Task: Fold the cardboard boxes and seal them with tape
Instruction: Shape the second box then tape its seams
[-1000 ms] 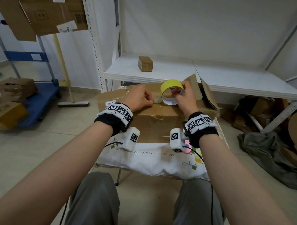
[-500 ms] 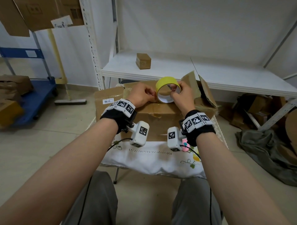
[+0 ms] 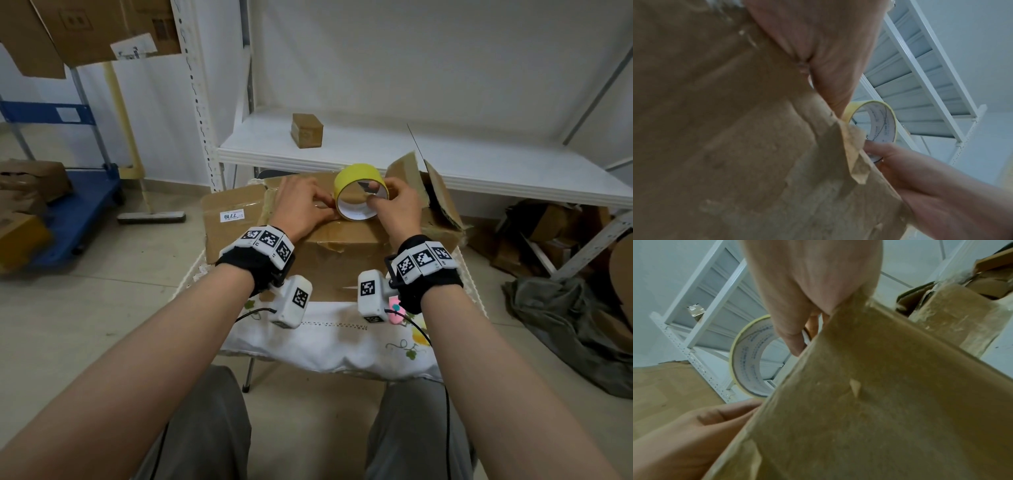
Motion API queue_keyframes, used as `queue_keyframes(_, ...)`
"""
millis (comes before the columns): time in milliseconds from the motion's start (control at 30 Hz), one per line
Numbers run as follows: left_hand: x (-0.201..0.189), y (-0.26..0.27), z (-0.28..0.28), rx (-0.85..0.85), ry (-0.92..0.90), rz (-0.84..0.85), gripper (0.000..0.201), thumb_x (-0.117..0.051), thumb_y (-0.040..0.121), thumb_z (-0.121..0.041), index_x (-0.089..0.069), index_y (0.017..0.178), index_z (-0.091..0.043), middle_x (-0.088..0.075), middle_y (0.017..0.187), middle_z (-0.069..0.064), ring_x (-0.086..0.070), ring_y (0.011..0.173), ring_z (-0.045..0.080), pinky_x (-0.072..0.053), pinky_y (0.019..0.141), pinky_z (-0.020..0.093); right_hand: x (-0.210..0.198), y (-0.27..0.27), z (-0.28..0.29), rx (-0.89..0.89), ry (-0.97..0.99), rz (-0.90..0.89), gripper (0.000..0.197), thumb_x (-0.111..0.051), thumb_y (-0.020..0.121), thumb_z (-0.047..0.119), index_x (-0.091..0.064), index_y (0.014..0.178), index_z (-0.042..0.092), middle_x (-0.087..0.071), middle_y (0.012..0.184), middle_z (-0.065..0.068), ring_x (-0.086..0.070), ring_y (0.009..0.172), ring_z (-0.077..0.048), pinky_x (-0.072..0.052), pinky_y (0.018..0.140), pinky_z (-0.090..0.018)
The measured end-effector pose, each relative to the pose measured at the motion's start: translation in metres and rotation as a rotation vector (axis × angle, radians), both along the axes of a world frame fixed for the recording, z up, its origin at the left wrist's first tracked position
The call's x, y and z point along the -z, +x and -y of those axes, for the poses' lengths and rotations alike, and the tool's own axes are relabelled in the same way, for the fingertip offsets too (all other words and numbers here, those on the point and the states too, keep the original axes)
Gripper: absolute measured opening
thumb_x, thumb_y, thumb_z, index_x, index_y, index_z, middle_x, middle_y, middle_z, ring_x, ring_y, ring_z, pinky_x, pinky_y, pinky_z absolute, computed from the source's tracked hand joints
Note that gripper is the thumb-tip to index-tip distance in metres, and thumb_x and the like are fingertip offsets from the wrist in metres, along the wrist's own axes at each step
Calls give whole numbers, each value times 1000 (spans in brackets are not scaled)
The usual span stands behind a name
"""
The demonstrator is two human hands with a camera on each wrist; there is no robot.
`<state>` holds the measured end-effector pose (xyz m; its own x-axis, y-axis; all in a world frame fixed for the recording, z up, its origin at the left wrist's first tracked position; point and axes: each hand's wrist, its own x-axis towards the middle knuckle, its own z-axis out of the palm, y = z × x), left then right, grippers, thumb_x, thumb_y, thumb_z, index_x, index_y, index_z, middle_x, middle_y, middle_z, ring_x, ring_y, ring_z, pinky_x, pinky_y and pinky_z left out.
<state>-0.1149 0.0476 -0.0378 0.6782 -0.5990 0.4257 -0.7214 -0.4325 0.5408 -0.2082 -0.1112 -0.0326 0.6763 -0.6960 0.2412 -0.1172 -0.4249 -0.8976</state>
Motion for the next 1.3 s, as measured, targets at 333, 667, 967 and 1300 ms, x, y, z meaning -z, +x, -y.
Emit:
queue_keyframes(333,1,1,-1,-19,4,-2,21,-81,69,-54,-78,77,-34,-73,94,-12,-64,97,18,-42,99,51,-8,-9,13,-11,38,58,16,-75,91,19,-78,104,10,-71,92,1,-63,93,-16,-49,86,-28)
queue_keyframes(667,1,2,-1,-29,-4,-11,21,-79,70,-56,-77,80,-37,-72,99,-14,-63,102,14,-40,105,51,-14,-20,38,273,26,213,48,-58,88,-13,-78,104,27,-70,125,0,-63,114,-14,-47,100,-20)
queue_keyframes(967,1,-3,4,36,54,76,18,-76,83,-39,-76,100,-40,-68,112,-12,-48,113,20,-34,101,43,-6,-36,37,102,322,114,17,-57,98,3,-64,111,12,-59,111,-5,-62,102,-27,-55,58,-19)
queue_keyframes(1300,-13,-28,41,-7,-57,-86,13,-84,77,-24,-81,88,-18,-55,71,-17,-53,72,0,-35,67,5,8,-30,34,53,380,-6,54,-87,73,20,-66,120,3,-72,112,-14,-69,104,-29,-57,94,-46)
